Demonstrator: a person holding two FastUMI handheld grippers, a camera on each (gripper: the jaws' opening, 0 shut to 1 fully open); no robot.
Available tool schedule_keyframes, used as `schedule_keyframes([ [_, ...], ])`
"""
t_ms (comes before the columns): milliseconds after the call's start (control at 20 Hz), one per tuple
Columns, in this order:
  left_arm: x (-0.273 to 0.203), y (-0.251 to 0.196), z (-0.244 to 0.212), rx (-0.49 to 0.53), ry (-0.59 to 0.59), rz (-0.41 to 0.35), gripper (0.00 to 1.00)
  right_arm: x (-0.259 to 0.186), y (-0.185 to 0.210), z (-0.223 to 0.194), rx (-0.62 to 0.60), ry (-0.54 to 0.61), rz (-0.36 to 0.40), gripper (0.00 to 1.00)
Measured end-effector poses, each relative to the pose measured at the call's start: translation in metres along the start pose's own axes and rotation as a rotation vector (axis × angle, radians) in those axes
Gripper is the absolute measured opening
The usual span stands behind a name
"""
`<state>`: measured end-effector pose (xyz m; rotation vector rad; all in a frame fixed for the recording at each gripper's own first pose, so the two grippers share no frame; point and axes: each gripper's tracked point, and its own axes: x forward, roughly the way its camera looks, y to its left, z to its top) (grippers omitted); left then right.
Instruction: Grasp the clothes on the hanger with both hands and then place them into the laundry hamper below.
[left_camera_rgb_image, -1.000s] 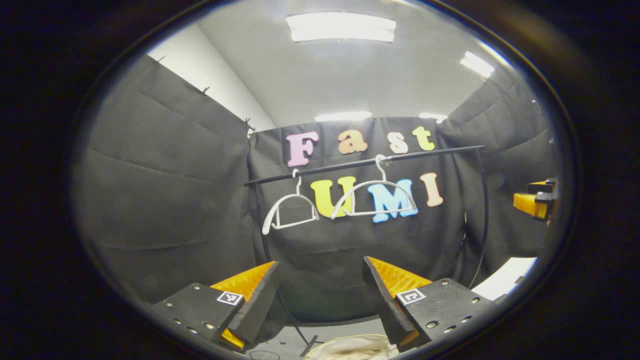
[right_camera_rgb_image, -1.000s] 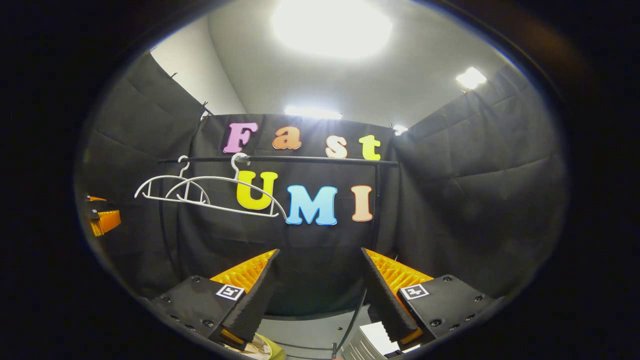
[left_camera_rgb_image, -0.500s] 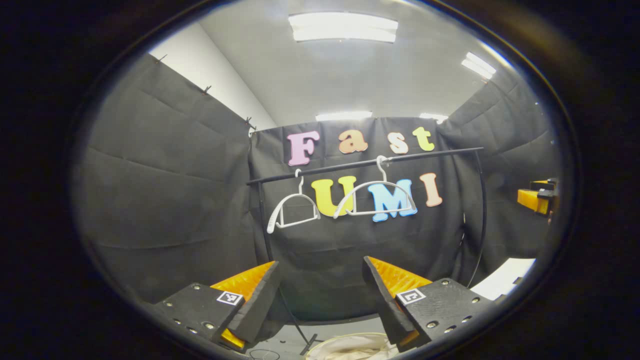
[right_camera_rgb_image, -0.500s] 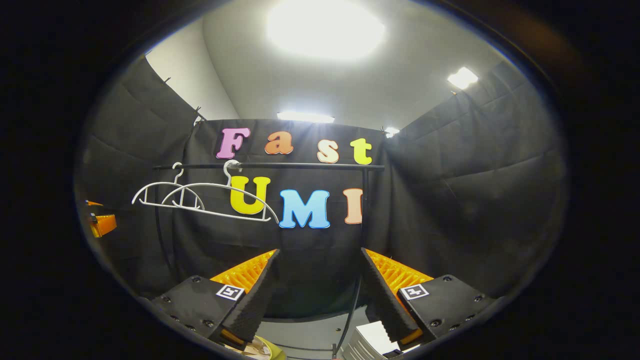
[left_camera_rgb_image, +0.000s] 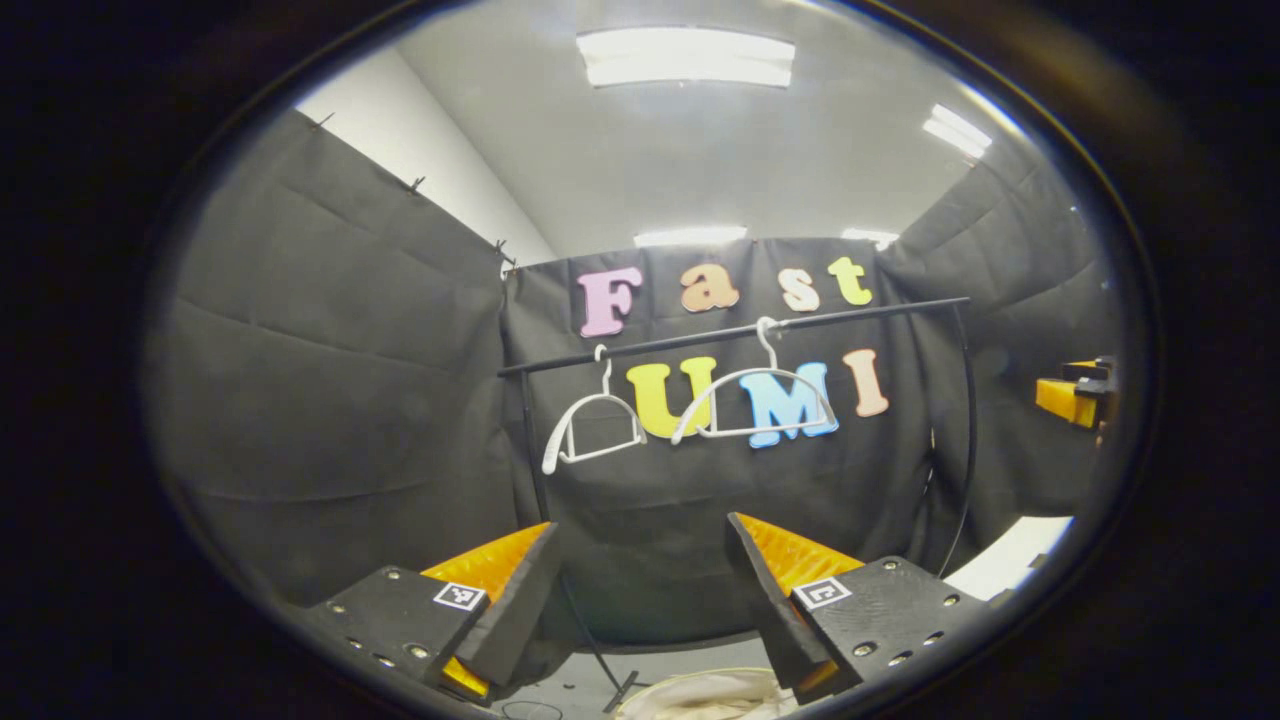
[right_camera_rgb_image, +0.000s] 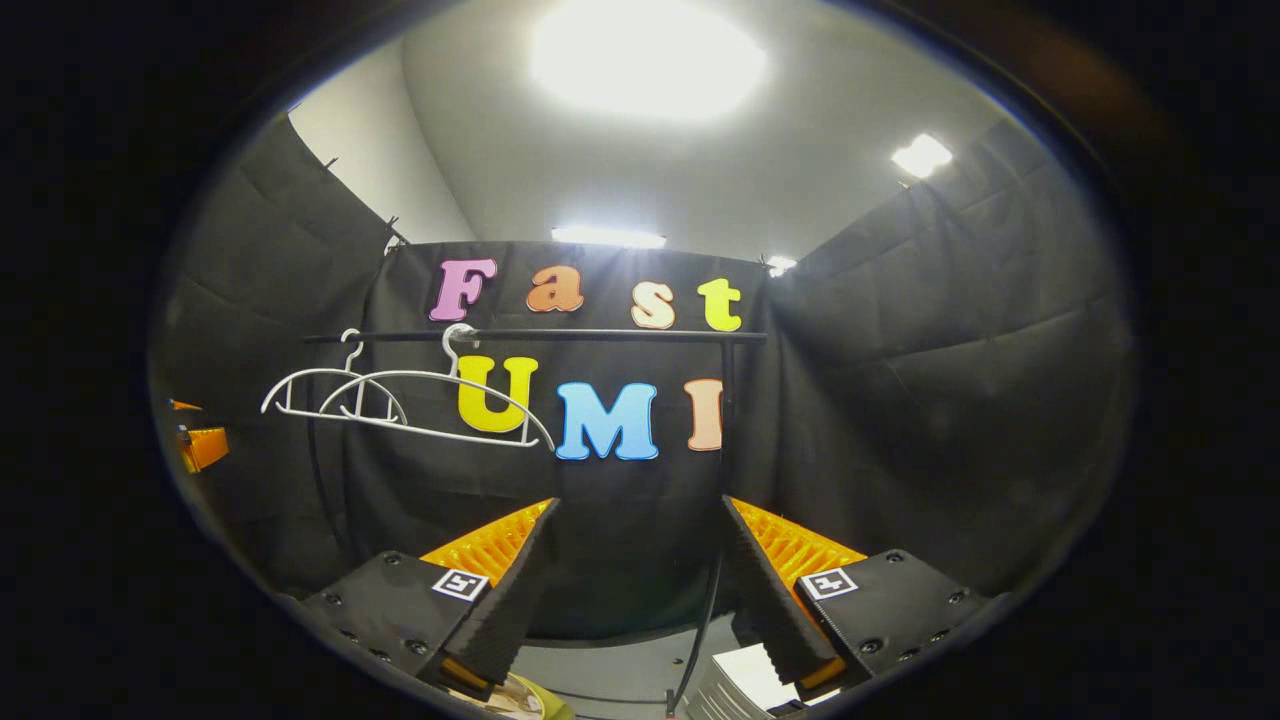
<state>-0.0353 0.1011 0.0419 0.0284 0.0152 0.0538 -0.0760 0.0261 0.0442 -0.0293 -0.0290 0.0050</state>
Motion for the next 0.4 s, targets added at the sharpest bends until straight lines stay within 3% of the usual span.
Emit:
schedule_keyframes([
  [400,0.0041,0.0006,0.0013,-0.004,-0.007,0.01,0.95,0.0008,-0.0026,0.0017,0.007,-0.016,-0.013,0.97],
])
